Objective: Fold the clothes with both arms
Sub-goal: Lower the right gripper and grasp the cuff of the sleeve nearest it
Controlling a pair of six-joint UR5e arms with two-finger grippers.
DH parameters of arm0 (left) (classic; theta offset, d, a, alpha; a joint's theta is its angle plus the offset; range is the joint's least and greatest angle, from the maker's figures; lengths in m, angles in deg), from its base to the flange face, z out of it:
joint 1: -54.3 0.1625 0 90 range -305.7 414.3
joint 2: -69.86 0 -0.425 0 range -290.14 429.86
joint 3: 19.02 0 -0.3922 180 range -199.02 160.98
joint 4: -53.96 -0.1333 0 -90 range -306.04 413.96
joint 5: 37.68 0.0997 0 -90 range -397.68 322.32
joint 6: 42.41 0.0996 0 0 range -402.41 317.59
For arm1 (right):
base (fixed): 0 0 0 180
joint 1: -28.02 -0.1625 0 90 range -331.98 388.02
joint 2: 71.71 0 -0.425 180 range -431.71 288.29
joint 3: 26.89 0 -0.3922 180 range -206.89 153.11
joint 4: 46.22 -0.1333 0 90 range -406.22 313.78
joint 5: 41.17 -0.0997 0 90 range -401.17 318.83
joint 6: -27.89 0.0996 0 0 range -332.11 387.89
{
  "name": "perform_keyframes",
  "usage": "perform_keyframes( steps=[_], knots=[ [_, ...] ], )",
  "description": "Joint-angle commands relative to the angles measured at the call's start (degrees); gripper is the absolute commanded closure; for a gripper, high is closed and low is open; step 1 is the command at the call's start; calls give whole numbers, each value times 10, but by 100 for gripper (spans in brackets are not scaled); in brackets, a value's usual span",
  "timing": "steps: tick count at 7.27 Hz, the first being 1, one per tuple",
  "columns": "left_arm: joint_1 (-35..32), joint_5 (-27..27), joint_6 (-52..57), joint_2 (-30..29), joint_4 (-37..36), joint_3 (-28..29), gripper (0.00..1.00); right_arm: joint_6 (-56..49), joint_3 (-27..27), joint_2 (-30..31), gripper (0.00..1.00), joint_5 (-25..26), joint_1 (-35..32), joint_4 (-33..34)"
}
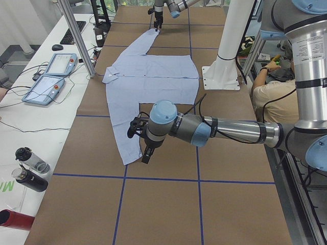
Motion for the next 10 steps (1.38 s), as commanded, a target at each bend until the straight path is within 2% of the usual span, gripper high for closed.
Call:
perform_keyframes(
  steps=[1,2,3,4,6,7,9,10],
  knots=[
    [0,0,0,0,0,0,1,37,0,-2,72,0,0,0],
    [0,0,0,0,0,0,1,38,0,-2,96,0,0,0],
    [0,0,0,0,0,0,1,39,0,-2,100,-1,0,-1],
    [0,0,0,0,0,-1,1,39,6,-3,100,-2,-1,0],
    [0,-1,0,0,0,-4,1,39,70,-7,100,-1,-5,9],
    [0,-2,0,-1,0,-6,1,39,86,-19,100,0,-6,9],
    [0,-3,0,-1,1,-6,1,69,102,-78,100,-2,-4,36],
    [0,-4,0,0,0,-7,1,135,102,-148,100,0,37,69]
  ],
)
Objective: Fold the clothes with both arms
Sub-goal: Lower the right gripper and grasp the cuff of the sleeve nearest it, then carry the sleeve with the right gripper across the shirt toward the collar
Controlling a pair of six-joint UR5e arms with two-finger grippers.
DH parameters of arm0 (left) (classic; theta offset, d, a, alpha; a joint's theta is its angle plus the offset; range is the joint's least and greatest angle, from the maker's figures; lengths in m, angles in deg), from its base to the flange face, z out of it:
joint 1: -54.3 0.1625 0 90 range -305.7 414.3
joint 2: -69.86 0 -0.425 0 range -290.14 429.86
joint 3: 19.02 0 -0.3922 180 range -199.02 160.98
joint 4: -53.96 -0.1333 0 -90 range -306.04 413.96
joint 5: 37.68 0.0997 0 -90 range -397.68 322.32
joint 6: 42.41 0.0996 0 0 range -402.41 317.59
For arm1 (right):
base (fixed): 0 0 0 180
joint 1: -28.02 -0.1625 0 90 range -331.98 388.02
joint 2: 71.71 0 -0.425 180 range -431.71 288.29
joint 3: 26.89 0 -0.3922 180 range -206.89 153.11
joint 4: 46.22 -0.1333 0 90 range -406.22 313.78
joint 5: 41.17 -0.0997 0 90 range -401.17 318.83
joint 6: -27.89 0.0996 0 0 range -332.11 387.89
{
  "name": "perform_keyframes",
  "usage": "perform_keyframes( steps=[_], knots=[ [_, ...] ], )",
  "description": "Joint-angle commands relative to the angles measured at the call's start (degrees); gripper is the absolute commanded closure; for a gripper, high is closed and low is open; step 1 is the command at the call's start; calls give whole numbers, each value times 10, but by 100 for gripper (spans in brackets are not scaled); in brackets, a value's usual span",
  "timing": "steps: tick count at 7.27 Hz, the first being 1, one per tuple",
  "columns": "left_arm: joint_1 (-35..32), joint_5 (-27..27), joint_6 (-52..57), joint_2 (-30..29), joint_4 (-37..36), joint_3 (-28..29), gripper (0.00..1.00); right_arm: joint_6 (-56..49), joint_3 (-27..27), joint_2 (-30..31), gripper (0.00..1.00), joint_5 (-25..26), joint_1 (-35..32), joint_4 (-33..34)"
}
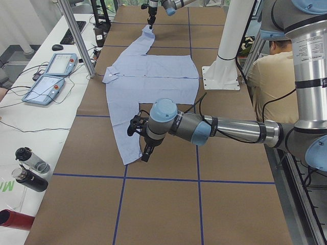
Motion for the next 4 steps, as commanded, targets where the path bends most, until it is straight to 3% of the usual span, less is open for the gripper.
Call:
perform_keyframes(
  steps=[1,3,4],
  knots=[
    [0,-1,0,1,0,-1,1,125,-2,-139,100,29,79,61],
    [0,-1,1,1,-1,2,1,210,-13,-256,100,126,153,126],
    [0,-1,0,1,-1,1,1,236,-35,-300,100,131,169,133]
  ],
)
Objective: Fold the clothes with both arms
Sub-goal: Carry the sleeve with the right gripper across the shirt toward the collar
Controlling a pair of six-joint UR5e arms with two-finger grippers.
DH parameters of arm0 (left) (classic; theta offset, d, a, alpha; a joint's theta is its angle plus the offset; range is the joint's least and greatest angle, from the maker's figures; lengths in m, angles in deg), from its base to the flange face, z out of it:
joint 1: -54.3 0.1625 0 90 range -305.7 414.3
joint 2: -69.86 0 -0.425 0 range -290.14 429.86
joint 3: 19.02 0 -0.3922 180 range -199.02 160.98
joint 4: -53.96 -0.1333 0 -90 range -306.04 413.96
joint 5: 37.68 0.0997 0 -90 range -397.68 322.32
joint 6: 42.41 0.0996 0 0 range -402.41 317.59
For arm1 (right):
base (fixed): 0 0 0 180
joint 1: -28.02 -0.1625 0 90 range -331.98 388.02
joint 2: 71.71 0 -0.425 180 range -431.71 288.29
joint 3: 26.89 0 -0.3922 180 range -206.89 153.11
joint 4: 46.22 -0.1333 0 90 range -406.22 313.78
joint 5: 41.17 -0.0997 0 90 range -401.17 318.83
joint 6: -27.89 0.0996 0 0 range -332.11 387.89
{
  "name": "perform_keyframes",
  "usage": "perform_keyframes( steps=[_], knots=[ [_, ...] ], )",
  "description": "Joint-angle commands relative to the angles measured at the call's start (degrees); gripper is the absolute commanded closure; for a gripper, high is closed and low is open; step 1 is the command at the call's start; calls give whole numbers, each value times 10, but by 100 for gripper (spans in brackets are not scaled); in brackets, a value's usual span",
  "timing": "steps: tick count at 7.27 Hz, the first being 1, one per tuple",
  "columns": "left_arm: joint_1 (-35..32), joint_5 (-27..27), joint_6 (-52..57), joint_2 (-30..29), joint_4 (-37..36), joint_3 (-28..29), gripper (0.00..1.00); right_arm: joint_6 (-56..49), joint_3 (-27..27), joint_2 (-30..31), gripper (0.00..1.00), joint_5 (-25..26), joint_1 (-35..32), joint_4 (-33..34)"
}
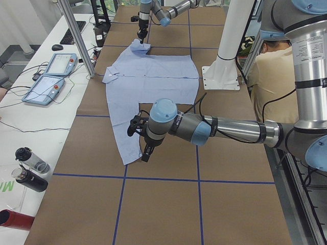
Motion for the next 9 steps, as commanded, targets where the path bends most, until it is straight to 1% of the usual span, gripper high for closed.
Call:
perform_keyframes(
  steps=[1,2,3,4,5,6,8,9],
  knots=[
    [0,0,0,0,0,-1,1,48,-51,-109,100,56,47,20],
    [0,0,0,0,0,-1,1,50,-92,-157,100,86,62,18],
    [0,0,0,0,0,-2,1,50,-133,-196,100,88,67,17],
    [0,0,0,0,0,-1,1,50,-144,-211,100,98,75,16],
    [0,0,1,0,0,-1,1,50,-156,-227,100,119,86,16],
    [0,0,0,0,1,-1,1,50,-179,-247,100,125,94,16],
    [0,0,0,0,1,-2,1,50,-188,-257,100,125,97,15],
    [0,0,0,0,1,-2,1,50,-196,-265,100,137,103,15]
  ],
)
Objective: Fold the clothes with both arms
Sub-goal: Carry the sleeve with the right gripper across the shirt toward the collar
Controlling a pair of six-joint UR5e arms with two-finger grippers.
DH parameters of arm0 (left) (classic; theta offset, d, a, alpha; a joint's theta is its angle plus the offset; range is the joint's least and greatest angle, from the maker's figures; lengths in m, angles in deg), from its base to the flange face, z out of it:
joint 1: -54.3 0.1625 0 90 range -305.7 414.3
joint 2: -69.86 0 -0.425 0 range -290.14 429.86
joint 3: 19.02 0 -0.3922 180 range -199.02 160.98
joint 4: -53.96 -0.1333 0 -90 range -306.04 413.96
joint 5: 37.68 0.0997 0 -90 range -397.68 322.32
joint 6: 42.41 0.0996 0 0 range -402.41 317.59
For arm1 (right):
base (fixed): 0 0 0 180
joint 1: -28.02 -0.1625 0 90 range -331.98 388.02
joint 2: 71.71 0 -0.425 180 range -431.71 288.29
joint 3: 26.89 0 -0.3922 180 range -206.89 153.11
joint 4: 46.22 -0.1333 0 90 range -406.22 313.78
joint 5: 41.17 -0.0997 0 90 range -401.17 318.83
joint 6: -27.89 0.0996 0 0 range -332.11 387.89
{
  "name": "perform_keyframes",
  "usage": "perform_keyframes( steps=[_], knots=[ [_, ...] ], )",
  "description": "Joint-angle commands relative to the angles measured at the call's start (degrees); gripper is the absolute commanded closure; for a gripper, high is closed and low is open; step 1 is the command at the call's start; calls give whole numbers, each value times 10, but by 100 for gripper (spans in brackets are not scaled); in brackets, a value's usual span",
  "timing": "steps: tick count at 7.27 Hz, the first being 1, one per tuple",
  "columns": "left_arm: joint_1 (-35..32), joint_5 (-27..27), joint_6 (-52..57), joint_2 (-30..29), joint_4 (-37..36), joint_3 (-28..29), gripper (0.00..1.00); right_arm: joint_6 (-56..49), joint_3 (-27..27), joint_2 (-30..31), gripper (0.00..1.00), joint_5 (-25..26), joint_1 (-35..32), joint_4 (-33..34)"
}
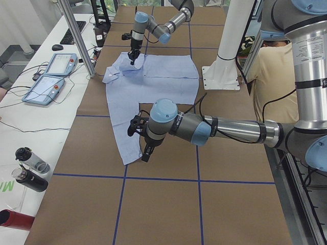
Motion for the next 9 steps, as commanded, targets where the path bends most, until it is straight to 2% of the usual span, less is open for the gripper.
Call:
perform_keyframes(
  steps=[1,3,5,6,7,8,9],
  knots=[
    [0,0,0,0,0,0,1,0,-10,-14,100,17,12,-1],
    [0,0,1,0,0,0,1,0,-10,-14,100,21,13,-2],
    [0,0,0,-1,0,0,1,0,-23,-17,97,31,18,-32],
    [2,0,1,-1,0,0,1,0,-31,-21,28,43,24,-34],
    [4,-9,1,-2,-2,7,1,1,-44,-31,4,54,31,-34],
    [20,-71,1,-4,0,20,1,2,-61,-49,1,68,39,-34],
    [22,-87,1,-4,0,20,1,9,-67,-59,1,69,42,-34]
  ],
)
